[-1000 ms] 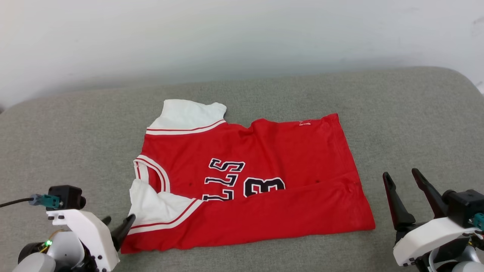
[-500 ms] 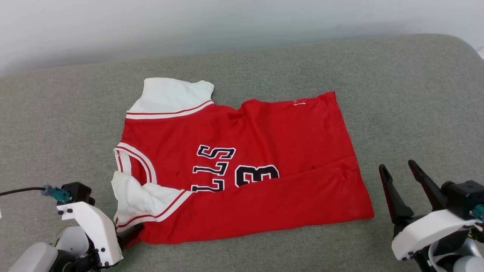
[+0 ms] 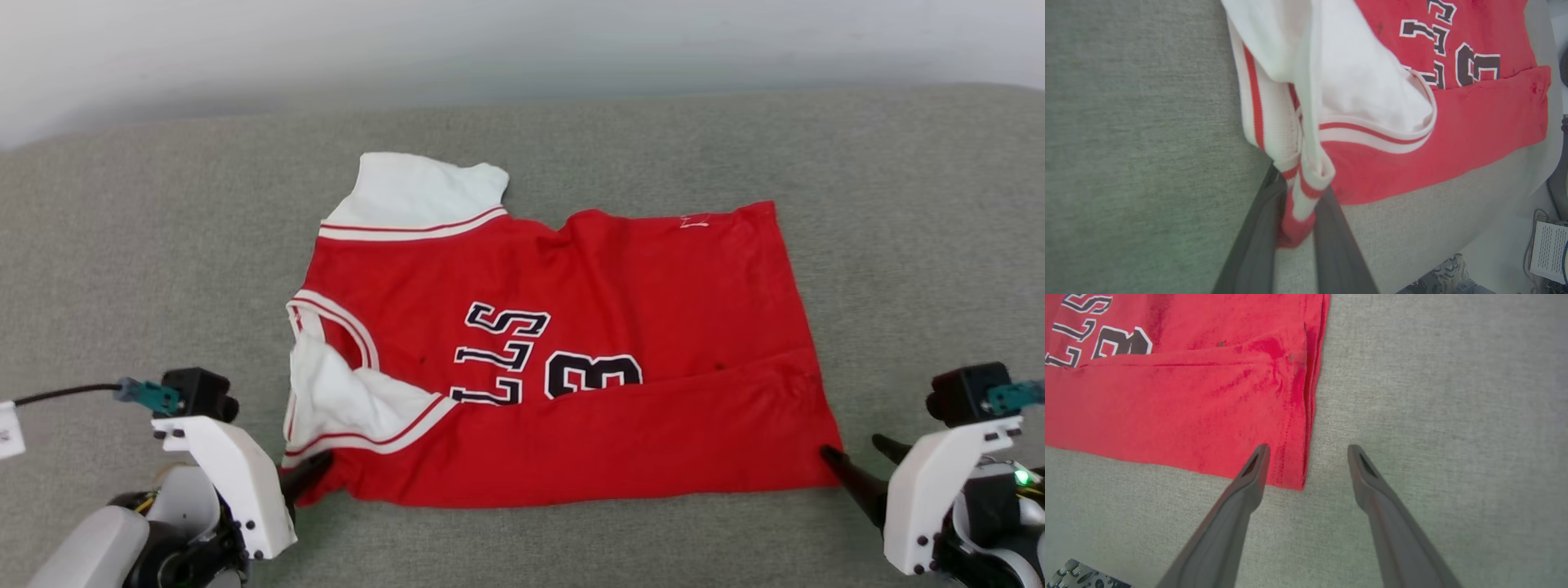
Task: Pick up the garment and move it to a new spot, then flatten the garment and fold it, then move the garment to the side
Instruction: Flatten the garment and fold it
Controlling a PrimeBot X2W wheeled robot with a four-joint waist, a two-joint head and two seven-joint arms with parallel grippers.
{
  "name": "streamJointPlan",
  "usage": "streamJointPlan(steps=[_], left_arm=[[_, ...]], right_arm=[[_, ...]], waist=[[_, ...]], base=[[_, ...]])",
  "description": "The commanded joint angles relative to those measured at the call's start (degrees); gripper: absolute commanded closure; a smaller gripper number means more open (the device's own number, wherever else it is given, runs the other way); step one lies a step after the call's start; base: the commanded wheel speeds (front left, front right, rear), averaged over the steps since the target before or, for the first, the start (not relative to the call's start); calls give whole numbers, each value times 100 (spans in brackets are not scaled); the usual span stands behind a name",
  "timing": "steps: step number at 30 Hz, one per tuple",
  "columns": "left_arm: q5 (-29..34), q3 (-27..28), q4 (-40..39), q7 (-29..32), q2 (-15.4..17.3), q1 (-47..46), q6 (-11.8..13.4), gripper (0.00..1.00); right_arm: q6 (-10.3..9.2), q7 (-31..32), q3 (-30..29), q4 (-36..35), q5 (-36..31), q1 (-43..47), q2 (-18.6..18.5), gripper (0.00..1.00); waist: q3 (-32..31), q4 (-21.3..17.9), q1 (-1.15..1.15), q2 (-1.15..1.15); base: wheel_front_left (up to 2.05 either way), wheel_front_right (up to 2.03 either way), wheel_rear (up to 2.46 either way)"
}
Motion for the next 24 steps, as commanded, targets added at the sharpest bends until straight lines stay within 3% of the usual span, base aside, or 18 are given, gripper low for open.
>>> streamJointPlan(steps=[1,8,9,10,24], left_arm=[[46,41,-121,-12,54,0,54,100],[157,57,-747,48,190,-62,219,100],[176,50,-790,60,196,-64,241,100],[180,45,-825,61,195,-62,250,100],[1,67,-978,79,252,292,253,100]], right_arm=[[-3,124,55,115,82,-111,-7,0],[-2,391,450,870,389,-563,86,0],[-1,438,541,980,455,-586,101,58],[-1,466,614,1060,518,-607,137,99],[-1,314,1013,803,780,-883,-291,100]], waist=[[115,100,0,0],[387,266,0,0],[404,282,0,0],[414,293,0,0],[-217,177,0,0]], base=[[0,0,0],[0,0,0],[0,0,0],[0,0,0],[0,0,0]])
